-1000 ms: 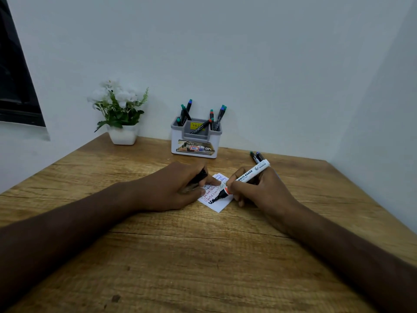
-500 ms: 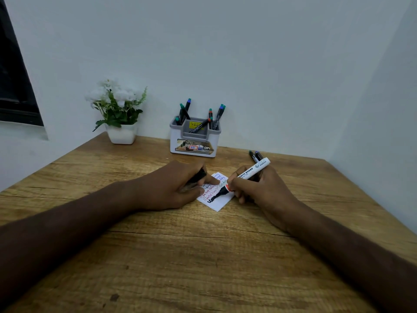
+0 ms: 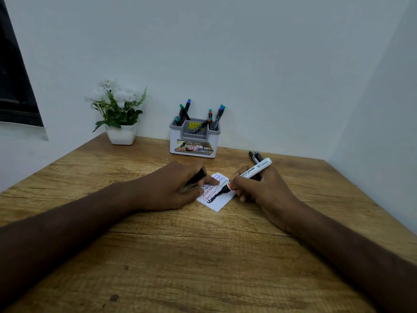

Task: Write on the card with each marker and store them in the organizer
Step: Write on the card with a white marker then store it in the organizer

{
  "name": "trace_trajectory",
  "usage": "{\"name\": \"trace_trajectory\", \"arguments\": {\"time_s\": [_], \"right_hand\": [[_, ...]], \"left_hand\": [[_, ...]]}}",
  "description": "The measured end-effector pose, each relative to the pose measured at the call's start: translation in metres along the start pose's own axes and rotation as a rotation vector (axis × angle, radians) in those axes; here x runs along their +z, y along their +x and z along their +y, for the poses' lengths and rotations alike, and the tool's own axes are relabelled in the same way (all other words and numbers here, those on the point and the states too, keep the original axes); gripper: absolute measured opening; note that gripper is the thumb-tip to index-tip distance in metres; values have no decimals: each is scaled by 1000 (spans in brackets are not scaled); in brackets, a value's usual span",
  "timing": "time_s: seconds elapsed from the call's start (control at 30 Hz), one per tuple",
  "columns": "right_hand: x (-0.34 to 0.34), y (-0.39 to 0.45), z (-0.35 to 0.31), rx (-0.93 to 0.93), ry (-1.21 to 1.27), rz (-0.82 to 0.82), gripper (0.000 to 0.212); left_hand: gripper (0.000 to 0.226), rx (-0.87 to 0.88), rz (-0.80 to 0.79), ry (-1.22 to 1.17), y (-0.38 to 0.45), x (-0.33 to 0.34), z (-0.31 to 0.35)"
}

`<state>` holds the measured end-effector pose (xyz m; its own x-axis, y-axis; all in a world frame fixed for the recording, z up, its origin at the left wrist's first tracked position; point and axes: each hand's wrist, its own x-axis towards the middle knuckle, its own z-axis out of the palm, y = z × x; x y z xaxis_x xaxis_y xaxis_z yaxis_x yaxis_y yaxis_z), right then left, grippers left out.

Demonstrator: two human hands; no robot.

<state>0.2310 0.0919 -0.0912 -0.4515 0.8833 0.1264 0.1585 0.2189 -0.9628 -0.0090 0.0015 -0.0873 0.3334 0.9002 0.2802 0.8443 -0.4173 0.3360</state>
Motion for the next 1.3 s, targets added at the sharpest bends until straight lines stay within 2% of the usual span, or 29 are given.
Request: {"name": "trace_trajectory", "arguments": {"time_s": [0.83,1.3], "right_hand": [[-4,4,-3,23,-20,65,12],[-8,7,-2,1,-12,90,13]], "left_hand": [[18,4,0,-25,1,0,2],[23,6,26,-21,0,1,-1]]}}
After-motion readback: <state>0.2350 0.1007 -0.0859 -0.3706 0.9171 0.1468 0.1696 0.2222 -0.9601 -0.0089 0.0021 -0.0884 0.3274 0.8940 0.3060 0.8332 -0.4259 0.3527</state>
